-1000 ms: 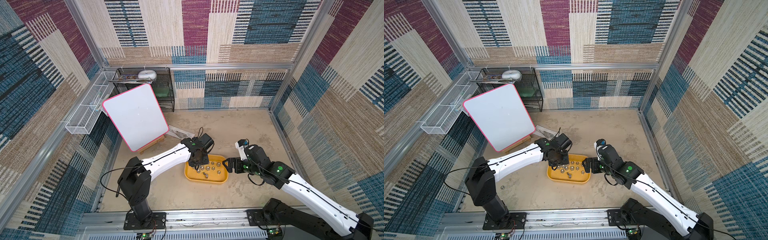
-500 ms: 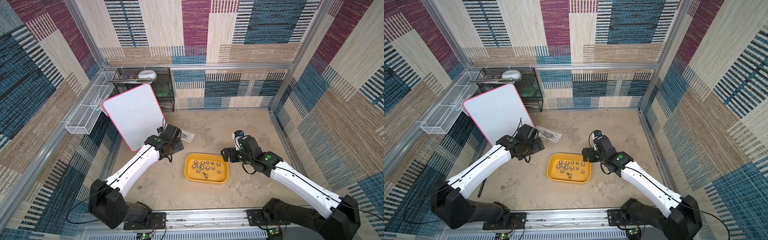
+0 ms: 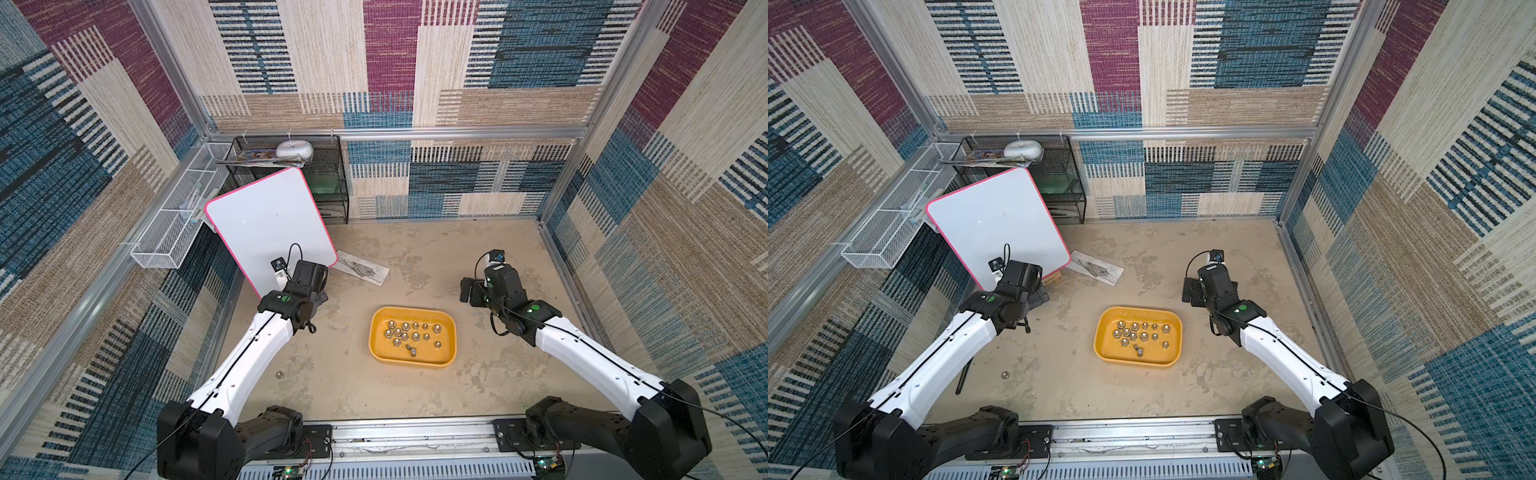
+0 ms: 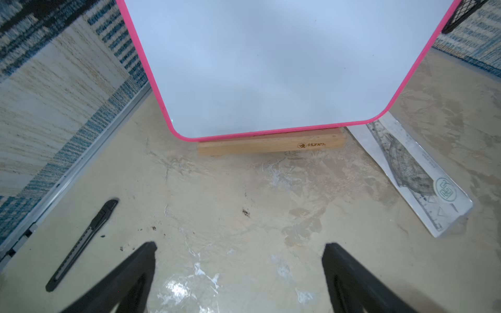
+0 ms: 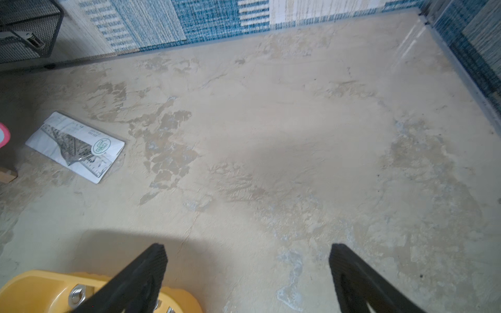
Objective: Put the nuts on the desktop into the storage box
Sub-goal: Pick up the nut from the center of the board.
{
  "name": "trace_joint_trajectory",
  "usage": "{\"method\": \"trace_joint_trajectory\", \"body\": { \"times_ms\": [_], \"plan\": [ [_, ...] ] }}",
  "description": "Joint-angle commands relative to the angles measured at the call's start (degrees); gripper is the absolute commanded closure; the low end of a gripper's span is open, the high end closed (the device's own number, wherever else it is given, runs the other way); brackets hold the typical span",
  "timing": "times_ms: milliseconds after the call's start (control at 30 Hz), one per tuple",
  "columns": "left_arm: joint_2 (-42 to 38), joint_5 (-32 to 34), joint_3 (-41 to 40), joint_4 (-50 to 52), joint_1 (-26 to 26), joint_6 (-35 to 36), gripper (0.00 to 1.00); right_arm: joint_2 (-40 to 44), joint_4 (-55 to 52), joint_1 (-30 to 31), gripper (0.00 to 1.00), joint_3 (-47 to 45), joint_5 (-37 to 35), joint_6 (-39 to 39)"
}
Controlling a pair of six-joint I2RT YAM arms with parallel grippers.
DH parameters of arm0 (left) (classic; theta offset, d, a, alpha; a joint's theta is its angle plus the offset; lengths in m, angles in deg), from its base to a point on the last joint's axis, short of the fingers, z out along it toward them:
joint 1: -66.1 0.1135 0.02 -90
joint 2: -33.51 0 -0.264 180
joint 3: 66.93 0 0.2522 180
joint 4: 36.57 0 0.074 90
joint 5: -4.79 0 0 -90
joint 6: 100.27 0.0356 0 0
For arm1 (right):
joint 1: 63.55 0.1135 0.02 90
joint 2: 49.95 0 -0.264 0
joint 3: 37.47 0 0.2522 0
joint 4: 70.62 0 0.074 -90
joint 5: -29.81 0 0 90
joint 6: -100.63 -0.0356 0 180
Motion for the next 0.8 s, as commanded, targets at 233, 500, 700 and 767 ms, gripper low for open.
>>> {"method": "trace_joint_trajectory", "body": {
  "times_ms": [233, 500, 700, 767],
  "plan": [
    [6.16, 2.95, -0.12, -3.34, 0.84, 9.71, 0.00, -3.05, 8.12, -0.77, 0.01, 0.16, -9.84, 3.23],
    [6.39, 0.21, -2.95, -8.82, 1.02, 12.47, 0.00, -2.74, 18.14, -4.79, 0.01, -9.12, -9.77, 7.71],
    [5.13, 0.54, -4.43, -11.96, 3.44, 15.30, 0.00, -2.72, 24.65, -11.09, 0.01, -13.50, -8.78, 12.27],
    [5.36, 0.96, -4.37, -11.71, 3.63, 14.69, 0.00, -2.25, 24.91, -11.92, 0.01, -13.20, -8.62, 13.90]
  ]
}}
